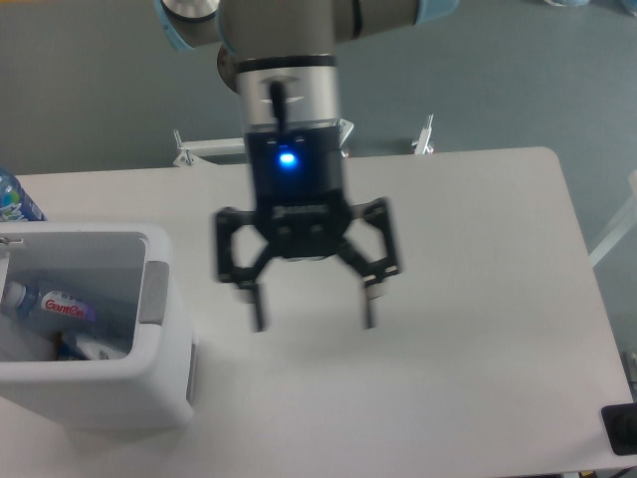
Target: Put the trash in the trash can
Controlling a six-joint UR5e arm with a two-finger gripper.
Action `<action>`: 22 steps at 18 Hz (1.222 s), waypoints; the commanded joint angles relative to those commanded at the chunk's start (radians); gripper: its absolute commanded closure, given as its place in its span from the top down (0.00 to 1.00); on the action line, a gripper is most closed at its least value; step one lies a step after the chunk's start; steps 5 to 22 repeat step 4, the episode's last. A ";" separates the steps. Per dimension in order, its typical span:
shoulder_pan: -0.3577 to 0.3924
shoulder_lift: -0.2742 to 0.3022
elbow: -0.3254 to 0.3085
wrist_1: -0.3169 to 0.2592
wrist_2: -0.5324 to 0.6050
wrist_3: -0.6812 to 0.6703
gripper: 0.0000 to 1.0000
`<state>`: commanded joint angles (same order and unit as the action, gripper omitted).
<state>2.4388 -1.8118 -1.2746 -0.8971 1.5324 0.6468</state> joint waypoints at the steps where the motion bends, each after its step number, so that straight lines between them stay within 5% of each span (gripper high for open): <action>1: 0.012 0.011 -0.012 -0.022 0.002 0.052 1.00; 4: 0.038 0.037 -0.051 -0.034 0.006 0.111 1.00; 22: 0.038 0.037 -0.051 -0.034 0.006 0.111 1.00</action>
